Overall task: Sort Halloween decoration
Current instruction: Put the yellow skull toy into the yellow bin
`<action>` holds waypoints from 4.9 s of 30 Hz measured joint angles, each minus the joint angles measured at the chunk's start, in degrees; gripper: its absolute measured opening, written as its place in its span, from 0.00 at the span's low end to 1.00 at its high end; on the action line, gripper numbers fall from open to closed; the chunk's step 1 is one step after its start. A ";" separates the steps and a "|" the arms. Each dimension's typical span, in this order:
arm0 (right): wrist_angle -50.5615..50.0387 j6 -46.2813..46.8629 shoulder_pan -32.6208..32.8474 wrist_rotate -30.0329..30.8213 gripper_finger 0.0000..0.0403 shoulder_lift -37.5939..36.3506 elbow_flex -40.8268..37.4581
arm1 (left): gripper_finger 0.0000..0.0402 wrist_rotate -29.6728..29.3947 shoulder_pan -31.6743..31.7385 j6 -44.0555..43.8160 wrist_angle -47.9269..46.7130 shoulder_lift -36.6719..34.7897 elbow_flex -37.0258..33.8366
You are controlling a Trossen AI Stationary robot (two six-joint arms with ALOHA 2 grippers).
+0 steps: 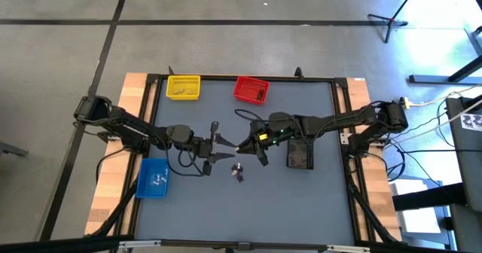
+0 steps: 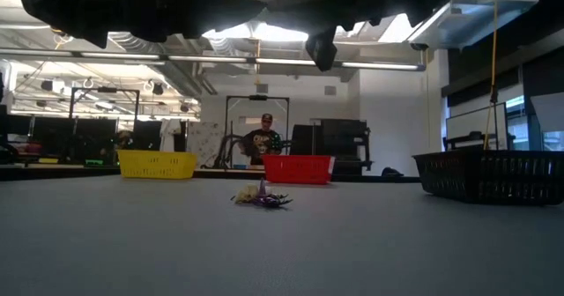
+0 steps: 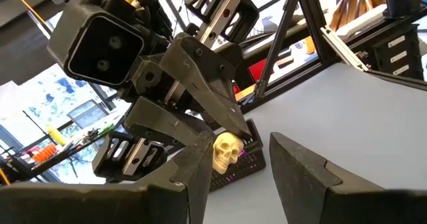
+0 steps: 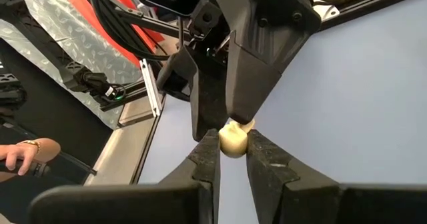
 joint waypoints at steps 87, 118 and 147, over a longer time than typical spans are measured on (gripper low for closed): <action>-15.47 -10.13 -0.04 1.57 0.43 0.01 0.00 | 0.07 -32.55 2.63 -10.49 1.43 0.04 -0.04; -22.44 -18.60 0.00 3.49 0.43 0.01 0.00 | 0.07 -29.34 38.65 -32.33 -30.42 -6.59 0.02; -23.00 -20.22 0.07 10.94 0.43 0.01 0.00 | 0.07 -29.88 45.51 -39.12 -53.36 -15.10 0.00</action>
